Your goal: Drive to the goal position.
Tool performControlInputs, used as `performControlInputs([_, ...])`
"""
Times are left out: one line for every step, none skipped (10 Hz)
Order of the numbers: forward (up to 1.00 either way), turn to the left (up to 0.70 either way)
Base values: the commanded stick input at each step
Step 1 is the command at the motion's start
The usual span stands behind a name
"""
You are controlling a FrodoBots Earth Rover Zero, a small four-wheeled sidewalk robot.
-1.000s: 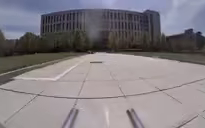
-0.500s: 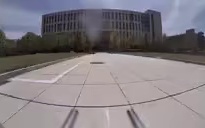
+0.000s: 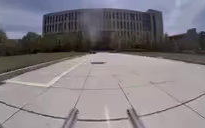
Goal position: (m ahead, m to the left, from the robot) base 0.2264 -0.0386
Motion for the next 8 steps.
performControlInputs([0.50, 0.00])
performControlInputs([0.50, 0.00])
performControlInputs([0.50, 0.00])
performControlInputs([0.50, -0.10])
performControlInputs([0.50, -0.50])
performControlInputs([0.50, -0.50])
performControlInputs([0.50, -0.50])
performControlInputs([0.50, -0.26])
